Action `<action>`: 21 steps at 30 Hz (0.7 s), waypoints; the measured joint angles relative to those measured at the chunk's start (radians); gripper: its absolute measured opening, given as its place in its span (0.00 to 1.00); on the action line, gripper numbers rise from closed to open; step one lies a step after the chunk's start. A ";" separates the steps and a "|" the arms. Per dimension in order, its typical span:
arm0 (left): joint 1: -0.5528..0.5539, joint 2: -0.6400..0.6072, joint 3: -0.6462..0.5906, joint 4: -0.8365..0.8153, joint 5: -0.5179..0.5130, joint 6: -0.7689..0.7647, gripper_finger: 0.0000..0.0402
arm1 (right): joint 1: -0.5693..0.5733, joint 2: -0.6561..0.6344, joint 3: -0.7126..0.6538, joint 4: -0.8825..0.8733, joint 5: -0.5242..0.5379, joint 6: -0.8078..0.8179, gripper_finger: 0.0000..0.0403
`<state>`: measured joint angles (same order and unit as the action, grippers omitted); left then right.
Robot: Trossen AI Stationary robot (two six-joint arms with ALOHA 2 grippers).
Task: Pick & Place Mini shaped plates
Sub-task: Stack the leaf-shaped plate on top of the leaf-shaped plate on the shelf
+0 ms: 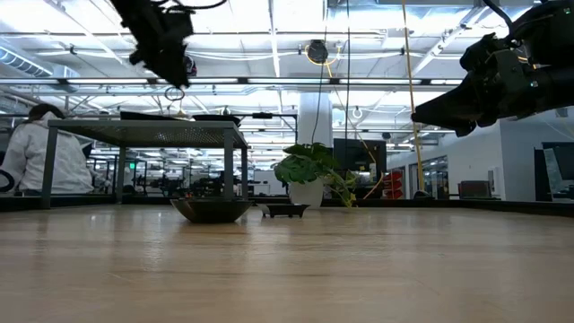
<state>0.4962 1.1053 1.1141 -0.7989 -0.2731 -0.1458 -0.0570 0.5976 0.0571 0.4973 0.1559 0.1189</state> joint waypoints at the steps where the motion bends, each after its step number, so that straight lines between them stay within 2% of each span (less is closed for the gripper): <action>1: -0.013 0.000 0.000 0.021 0.058 -0.042 0.38 | 0.000 0.000 0.000 0.000 0.000 0.000 0.32; 3: -0.045 0.004 0.000 0.047 0.166 -0.067 0.38 | 0.000 0.000 0.000 0.000 0.000 0.000 0.32; 6: -0.122 0.036 0.000 0.045 0.242 -0.088 0.38 | 0.000 0.000 0.000 0.001 0.000 0.000 0.32; 16: -0.434 0.239 -0.001 0.048 0.250 -0.258 0.38 | 0.000 0.000 0.000 0.000 -0.002 0.000 0.32; 21: -0.575 0.361 -0.001 0.044 0.249 -0.282 0.38 | 0.000 0.000 0.000 0.001 -0.002 0.036 0.32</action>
<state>-0.0786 1.4659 1.1133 -0.7545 -0.0238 -0.4280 -0.0574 0.5976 0.0571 0.4980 0.1535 0.1551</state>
